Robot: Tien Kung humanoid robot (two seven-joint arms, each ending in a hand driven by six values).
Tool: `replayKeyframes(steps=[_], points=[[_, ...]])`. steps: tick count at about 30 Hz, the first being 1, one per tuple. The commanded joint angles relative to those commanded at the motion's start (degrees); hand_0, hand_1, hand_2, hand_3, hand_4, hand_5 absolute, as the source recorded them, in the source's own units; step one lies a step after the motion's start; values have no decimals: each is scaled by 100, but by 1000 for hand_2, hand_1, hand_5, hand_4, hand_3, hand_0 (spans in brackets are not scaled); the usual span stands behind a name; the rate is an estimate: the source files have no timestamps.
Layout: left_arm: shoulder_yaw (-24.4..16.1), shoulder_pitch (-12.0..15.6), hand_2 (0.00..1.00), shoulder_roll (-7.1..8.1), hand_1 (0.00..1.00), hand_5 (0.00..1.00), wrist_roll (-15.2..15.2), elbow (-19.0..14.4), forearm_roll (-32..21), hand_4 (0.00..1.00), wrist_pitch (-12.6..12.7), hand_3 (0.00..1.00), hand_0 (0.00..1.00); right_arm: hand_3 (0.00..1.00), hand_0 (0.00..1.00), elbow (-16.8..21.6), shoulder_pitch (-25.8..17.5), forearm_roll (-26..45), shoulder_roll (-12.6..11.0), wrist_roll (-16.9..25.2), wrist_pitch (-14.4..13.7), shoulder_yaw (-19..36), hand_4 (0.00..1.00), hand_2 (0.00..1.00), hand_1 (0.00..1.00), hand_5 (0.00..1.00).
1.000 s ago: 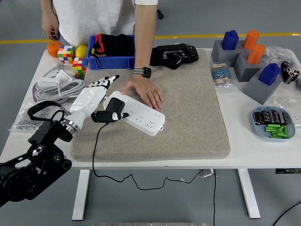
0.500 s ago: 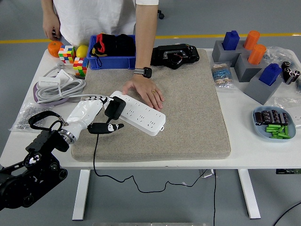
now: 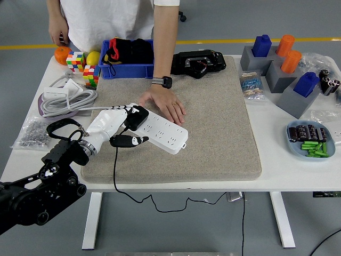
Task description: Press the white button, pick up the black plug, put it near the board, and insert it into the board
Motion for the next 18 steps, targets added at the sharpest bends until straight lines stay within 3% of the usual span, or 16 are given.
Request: replayKeyframes(steps=[6, 18], points=[[43, -21, 751, -6, 844, 521, 32, 162, -133, 891, -49, 705, 807, 650, 745, -2, 1, -4, -5, -1, -3, 16, 716, 696, 717, 410], [-50, 57, 743, 53, 820, 516, 53, 139, -136, 884, -90, 701, 789, 650, 745, 9, -2, -8, -5, 2, -3, 11, 716, 696, 717, 409]])
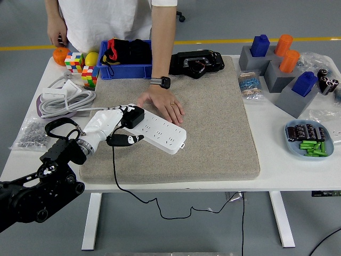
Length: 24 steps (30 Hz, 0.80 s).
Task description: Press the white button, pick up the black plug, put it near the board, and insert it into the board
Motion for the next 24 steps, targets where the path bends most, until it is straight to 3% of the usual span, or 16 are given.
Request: replayKeyframes(steps=[18, 24], points=[[-56, 54, 737, 30, 813, 512, -18, 7, -38, 880, -4, 692, 780, 650, 745, -10, -6, -3, 8, -2, -1, 12, 717, 696, 717, 409], [-220, 65, 736, 36, 812, 510, -230, -163, -119, 877, 211, 691, 778, 650, 746, 0, -3, -2, 10, 2, -3, 13, 717, 696, 717, 412]])
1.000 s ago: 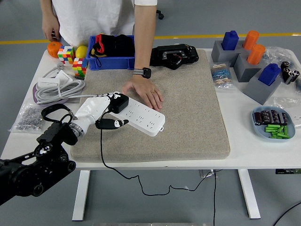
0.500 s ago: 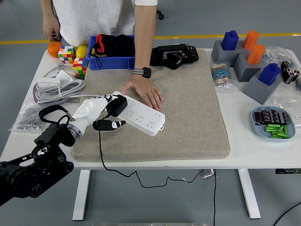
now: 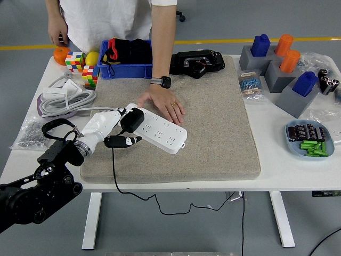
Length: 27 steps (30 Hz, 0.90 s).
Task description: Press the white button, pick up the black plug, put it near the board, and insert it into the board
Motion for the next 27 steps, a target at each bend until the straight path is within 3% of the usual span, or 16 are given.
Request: replayKeyframes(steps=[2, 3, 11, 21, 27], points=[[-125, 8, 736, 7, 812, 510, -95, -136, -36, 877, 103, 691, 778, 650, 746, -6, -4, 2, 1, -1, -1, 0, 717, 696, 717, 412], [-196, 10, 806, 9, 843, 505, -143, -206, -53, 875, 153, 775, 805, 650, 746, -9, -6, 1, 2, -3, 0, -4, 717, 696, 718, 410], [-1025, -22, 825, 18, 853, 506, -398, -649, -145, 873, 461, 791, 817, 650, 746, -2, 7, -1, 9, -1, 1, 4, 717, 696, 717, 412], [-2258, 23, 822, 69, 863, 508, -300, -170, -95, 872, 379, 786, 818, 650, 746, -10, 5, 3, 12, -3, 0, 17, 717, 696, 717, 411], [-3319, 235, 825, 12, 867, 508, -272, 118, 44, 870, 303, 785, 828, 650, 746, -8, 1, 3, 21, -4, 2, 12, 717, 696, 717, 411]])
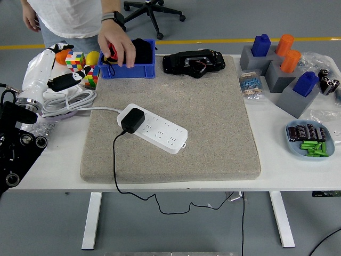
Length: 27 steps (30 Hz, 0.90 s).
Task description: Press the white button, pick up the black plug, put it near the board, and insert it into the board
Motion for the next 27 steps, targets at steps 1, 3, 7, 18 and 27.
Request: replayKeyframes(steps=[1, 3, 7, 18, 27], points=[[-89, 15, 825, -5, 867, 508, 1, 5, 9, 870, -2, 785, 828, 650, 746, 0, 0, 0, 0, 0, 0, 0, 717, 696, 717, 411], [-471, 119, 825, -63, 867, 508, 7, 9, 88, 870, -17, 785, 828, 650, 746, 3, 0, -1, -6, 0, 1, -5, 717, 696, 717, 411], [-1108, 272, 826, -178, 866, 503, 5, -29, 197, 867, -26, 785, 829, 651, 745, 7, 5, 1, -17, 0, 1, -15, 717, 696, 718, 411], [-2065, 691, 826, -365, 868, 498, 6, -400, 379, 865, -31, 784, 838, 650, 746, 17, 41, 9, -49, 1, 1, -27, 717, 695, 717, 412], [-2277, 916, 826, -449, 868, 494, -8, -462, 432, 865, -57, 786, 837, 650, 746, 16, 3, 13, -57, -3, 3, -33, 717, 696, 717, 412]])
